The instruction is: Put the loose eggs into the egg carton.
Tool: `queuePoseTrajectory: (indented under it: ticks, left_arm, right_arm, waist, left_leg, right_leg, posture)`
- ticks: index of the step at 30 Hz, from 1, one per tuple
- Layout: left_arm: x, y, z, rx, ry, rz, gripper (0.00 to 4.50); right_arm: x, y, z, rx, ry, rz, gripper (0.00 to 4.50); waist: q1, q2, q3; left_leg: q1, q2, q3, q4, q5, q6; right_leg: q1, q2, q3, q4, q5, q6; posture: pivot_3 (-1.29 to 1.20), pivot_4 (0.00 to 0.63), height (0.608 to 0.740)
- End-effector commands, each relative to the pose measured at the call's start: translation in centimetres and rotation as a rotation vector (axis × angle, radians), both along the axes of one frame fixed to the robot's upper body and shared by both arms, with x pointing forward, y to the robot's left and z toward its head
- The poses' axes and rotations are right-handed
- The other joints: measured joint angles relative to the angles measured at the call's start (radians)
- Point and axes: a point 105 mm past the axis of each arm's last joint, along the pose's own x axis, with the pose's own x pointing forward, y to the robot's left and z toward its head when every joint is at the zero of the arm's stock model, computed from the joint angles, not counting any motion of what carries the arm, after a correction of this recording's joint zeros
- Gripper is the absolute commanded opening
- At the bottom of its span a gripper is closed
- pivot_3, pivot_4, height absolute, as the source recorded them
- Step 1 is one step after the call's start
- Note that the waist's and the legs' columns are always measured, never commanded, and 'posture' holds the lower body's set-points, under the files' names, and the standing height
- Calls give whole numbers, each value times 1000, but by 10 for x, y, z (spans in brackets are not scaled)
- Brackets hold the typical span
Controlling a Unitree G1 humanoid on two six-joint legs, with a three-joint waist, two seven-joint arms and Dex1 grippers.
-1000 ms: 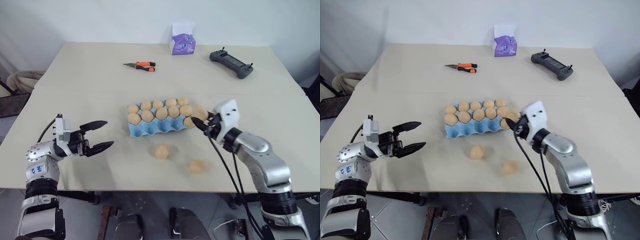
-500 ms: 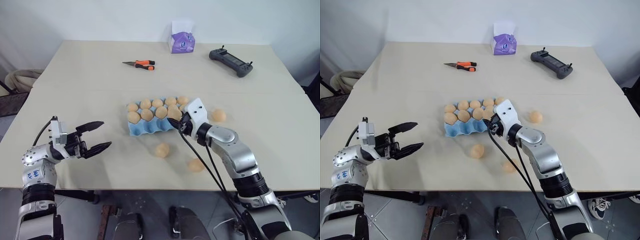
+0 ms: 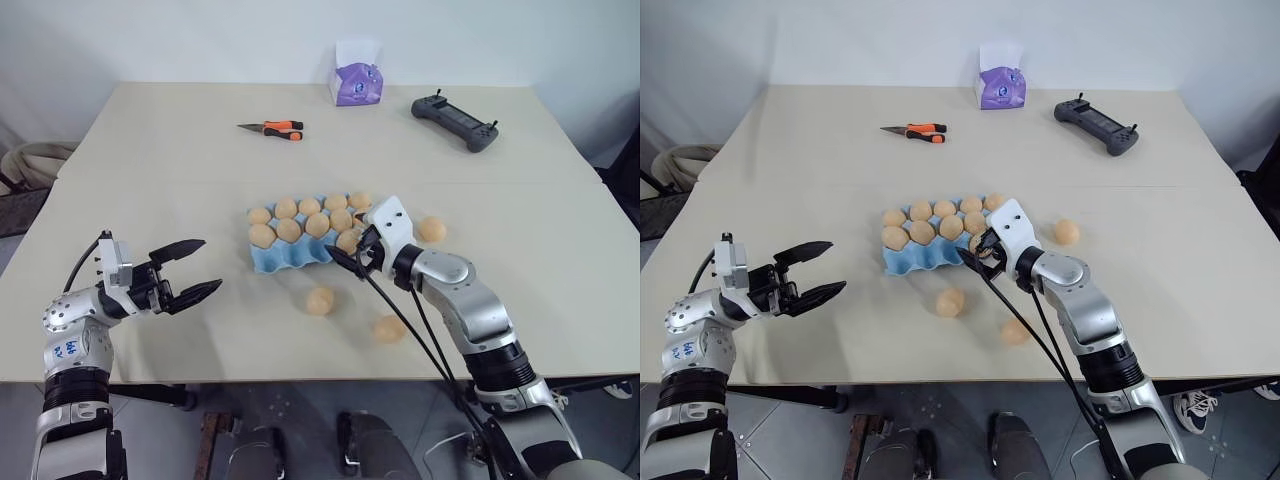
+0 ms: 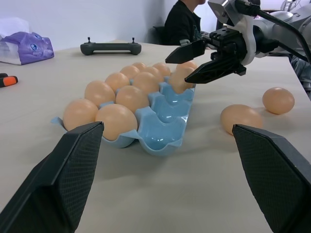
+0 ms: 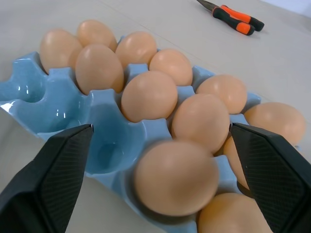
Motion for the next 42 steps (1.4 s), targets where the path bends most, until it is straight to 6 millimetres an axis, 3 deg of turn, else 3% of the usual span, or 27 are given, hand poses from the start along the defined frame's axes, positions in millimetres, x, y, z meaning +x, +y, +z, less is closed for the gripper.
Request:
queuePoseTrajectory:
  ticks: [1,8,13,19,23,27,34,39,42]
  left_arm:
    - [0,1,13,-8,-59,2,4500]
    - [4,-1,15,-12,-62,-7,4500]
    - [5,-2,15,-16,-62,-15,4500]
    - [4,-3,14,-19,-60,-22,4500]
    - [3,-2,15,-23,-62,-32,4500]
    - [1,-2,15,-22,-63,-44,4500]
    - [2,0,15,-12,-56,-50,4500]
    - [2,-1,16,-12,-53,-57,4500]
    - [3,-3,16,-11,-51,-62,4500]
  right_arm:
    - [-9,0,23,27,-71,34,4478]
    - [-29,-12,50,98,-117,98,4478]
    - [-51,-40,64,136,-158,153,4478]
    - [-75,-87,54,127,-167,193,4478]
    - [-97,-115,27,46,-87,226,4478]
    - [-115,-128,12,4,-39,271,4478]
    - [-140,-131,-9,-68,69,339,4478]
    - [-137,-110,-15,-21,55,335,4478]
    - [-132,-101,-31,-39,96,330,4478]
  waist:
    - [1,0,0]
    - [3,0,0]
    - [6,0,0]
    - [12,0,0]
    - [19,0,0]
    - [23,0,0]
    - [29,0,0]
    - [27,-1,0]
    - [29,-1,0]
  left_leg:
    - [0,0,0,0,0,0]
    - [0,0,0,0,0,1]
    - [0,0,-1,0,-1,1]
    - [1,0,-1,0,-2,2]
    - [2,0,-1,-1,-2,2]
    - [4,0,0,0,-2,3]
    - [5,0,-1,0,-1,3]
    - [5,0,-1,0,-1,2]
    - [5,0,-1,0,-1,2]
  right_leg:
    - [0,0,0,0,0,0]
    - [0,0,0,-1,0,0]
    - [1,0,-1,-1,0,0]
    - [3,0,-1,-3,0,0]
    - [4,1,-1,-3,0,0]
    - [5,1,0,-3,0,0]
    - [6,1,0,-2,1,0]
    - [6,1,0,-2,1,0]
    - [6,1,0,-2,1,-1]
  posture:
    - [0,150,740]
    - [0,150,740]
    - [0,150,740]
    - [0,150,740]
    - [0,150,740]
    - [0,150,740]
    - [0,150,740]
    - [0,150,740]
    - [0,150,740]
